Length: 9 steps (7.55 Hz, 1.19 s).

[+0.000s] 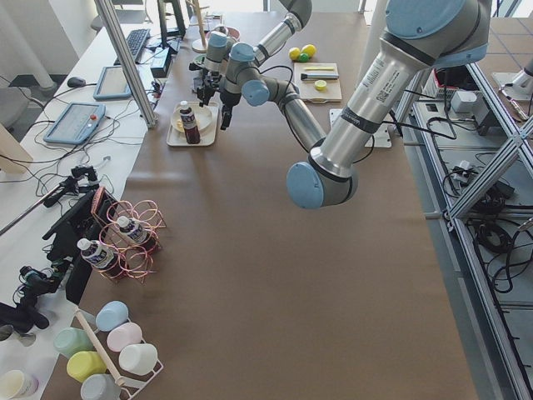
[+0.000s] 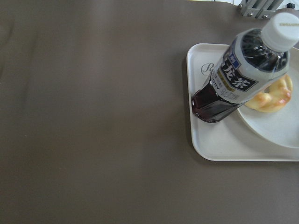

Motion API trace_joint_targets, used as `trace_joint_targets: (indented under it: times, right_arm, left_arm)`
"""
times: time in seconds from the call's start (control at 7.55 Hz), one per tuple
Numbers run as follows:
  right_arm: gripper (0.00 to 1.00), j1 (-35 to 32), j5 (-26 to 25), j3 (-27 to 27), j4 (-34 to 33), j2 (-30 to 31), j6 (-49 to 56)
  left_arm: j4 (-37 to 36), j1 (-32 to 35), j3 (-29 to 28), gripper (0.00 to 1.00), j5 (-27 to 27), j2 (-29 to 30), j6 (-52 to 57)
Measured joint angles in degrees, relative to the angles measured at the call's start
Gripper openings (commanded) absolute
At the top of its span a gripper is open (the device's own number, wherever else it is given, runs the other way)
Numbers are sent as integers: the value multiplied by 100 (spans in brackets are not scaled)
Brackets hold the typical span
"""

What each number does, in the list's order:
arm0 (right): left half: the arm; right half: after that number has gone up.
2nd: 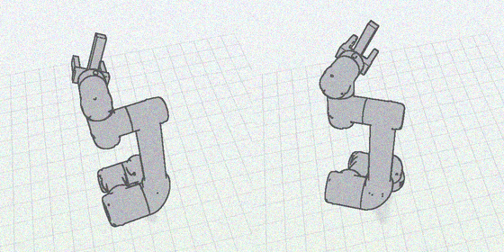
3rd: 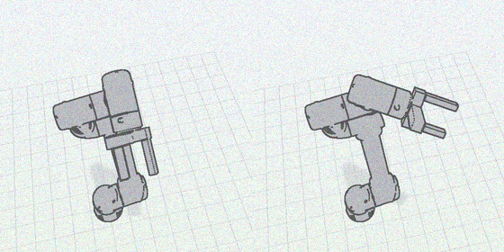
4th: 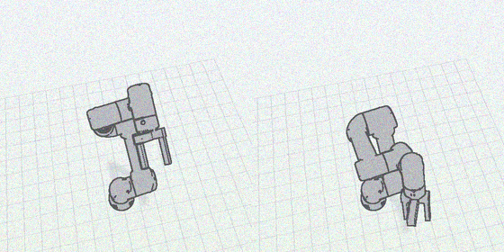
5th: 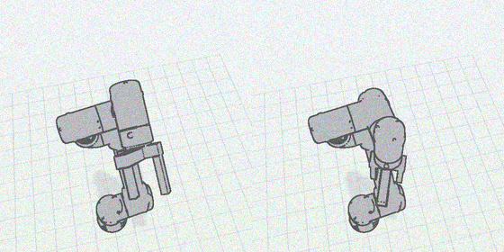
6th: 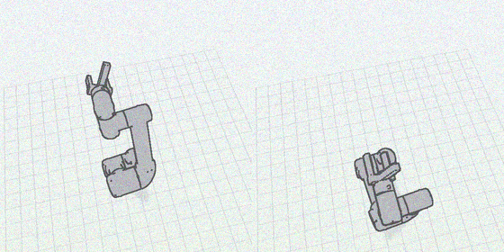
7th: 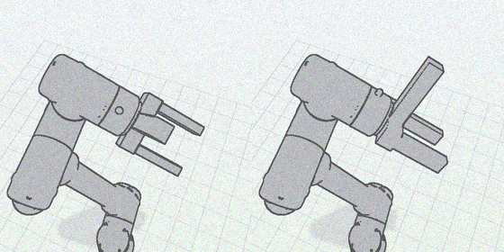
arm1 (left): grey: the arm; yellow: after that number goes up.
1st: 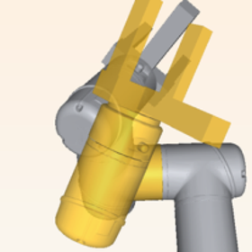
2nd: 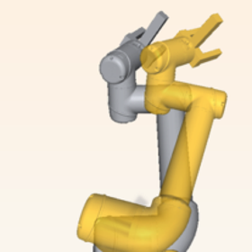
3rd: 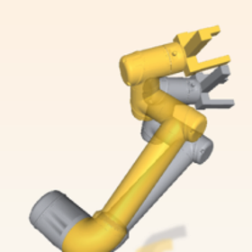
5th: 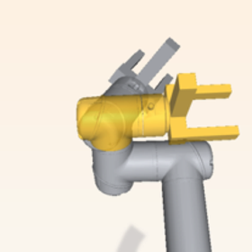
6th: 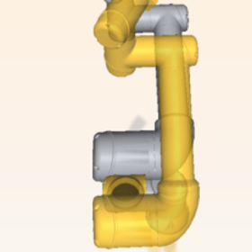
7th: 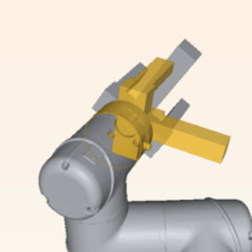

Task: Place donut on tray

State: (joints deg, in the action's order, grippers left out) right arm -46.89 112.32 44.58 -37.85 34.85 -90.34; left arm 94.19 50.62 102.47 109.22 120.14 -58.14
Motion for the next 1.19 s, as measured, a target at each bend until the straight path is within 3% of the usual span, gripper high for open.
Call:
trace_joint_targets:
  times: [0.27, 0.53, 0.8, 0.93, 1.19]
  right_arm:
    - [99, -140, 117, 328, -242, 137, 156]
    - [99, -442, 676, 1570, -1327, 718, 705]
    - [99, -866, 1220, 3202, -3316, 1329, 1476]
    - [100, -1026, 1245, 4096, -4707, 1681, 2457]
    - [100, -1457, 750, 5523, -7122, 2493, 4999]
  left_arm:
    - [-1, 604, 161, 98, 224, -733, 934]
    - [113, 1179, 217, 98, 277, -1441, 1973]
    - [579, 1391, 222, 98, 318, -2038, 2394]
    - [831, 1457, 215, 98, 458, -2302, 2462]
    - [1241, 1688, 167, 98, 626, -2758, 2706]
